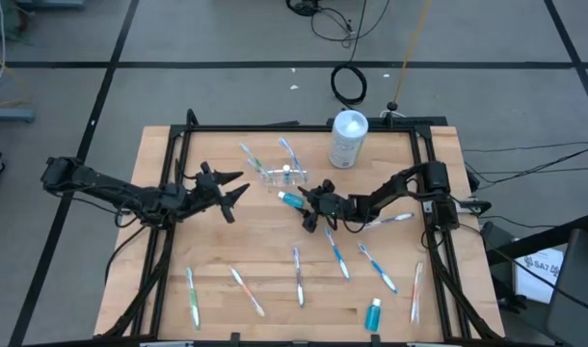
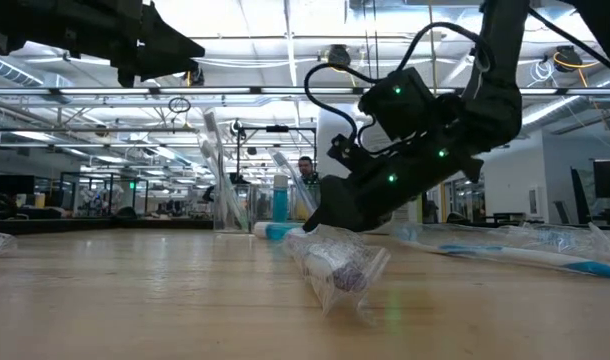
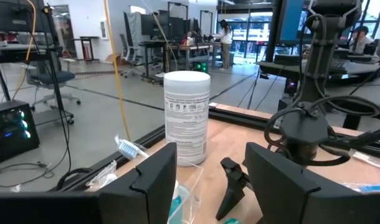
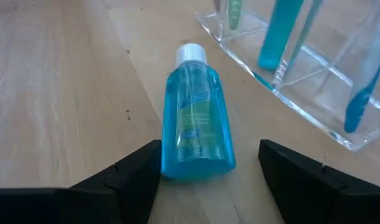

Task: Pick & Place toothbrushing station
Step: Put the top mouthwash bottle in the middle compartment of the transparent organizer

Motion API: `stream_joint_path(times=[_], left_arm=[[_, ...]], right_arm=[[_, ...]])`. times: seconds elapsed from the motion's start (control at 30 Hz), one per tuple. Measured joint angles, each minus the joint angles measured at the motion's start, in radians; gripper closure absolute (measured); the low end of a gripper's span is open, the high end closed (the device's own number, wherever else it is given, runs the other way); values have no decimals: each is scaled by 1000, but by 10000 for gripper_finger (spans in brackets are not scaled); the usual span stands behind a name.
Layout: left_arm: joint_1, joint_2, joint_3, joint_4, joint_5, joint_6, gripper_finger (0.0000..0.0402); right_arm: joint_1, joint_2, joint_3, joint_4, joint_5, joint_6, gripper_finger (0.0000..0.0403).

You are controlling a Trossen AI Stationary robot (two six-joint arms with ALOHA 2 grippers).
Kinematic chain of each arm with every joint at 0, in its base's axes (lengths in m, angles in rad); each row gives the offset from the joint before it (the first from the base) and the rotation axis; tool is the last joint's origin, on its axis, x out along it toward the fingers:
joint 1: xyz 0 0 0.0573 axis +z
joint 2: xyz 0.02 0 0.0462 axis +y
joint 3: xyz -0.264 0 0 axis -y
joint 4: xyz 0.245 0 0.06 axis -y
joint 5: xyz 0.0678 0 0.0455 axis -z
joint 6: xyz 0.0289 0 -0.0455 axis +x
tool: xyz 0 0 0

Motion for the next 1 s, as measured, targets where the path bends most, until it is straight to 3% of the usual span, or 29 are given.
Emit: stream_joint_path(times=[0.6,0.8,1.0], left_arm=[[0,0,0,-7,6,-62,204],[0,1,0,-7,132,-110,204],[0,1,0,-8,227,-153,204]], right_arm=[[-10,26,2,27,-101,-52,240],[-10,29,0,72,-109,-75,232],[18,19,3,151,-116,-248,240]])
